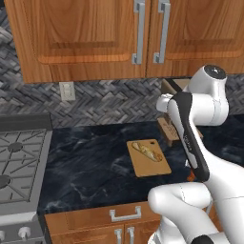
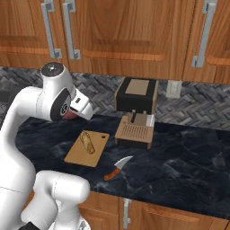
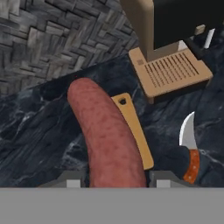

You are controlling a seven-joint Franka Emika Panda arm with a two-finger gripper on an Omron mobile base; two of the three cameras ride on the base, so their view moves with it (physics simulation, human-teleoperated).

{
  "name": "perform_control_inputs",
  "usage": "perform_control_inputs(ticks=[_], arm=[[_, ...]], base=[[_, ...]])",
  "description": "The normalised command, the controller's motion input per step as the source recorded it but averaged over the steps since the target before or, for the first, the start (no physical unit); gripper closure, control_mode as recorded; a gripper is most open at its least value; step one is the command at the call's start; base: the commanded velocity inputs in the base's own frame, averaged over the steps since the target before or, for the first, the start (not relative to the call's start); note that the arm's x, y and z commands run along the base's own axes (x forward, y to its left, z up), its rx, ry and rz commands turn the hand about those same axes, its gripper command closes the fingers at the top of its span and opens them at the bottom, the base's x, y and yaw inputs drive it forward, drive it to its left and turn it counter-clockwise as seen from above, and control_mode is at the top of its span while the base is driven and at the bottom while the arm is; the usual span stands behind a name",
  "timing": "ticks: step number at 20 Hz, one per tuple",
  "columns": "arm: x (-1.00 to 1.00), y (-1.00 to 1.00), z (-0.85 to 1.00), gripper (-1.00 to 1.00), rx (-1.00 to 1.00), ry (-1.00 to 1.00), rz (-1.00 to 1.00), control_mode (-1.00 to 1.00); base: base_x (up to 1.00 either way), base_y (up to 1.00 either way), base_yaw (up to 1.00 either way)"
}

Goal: Retrieve the sausage and cheese from the fridge and place them on the cutting board on the counter.

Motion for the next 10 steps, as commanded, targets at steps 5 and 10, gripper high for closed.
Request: perform_control_inputs(ticks=[5,10], arm=[[0.00,-0.08,-0.62,1.00,0.00,0.12,0.34,-1.00],[0.03,0.13,-0.70,1.00,-0.04,0.22,0.34,-1.00]], base=[[0.00,0.00,0.00],[0.00,0.00,0.00]])
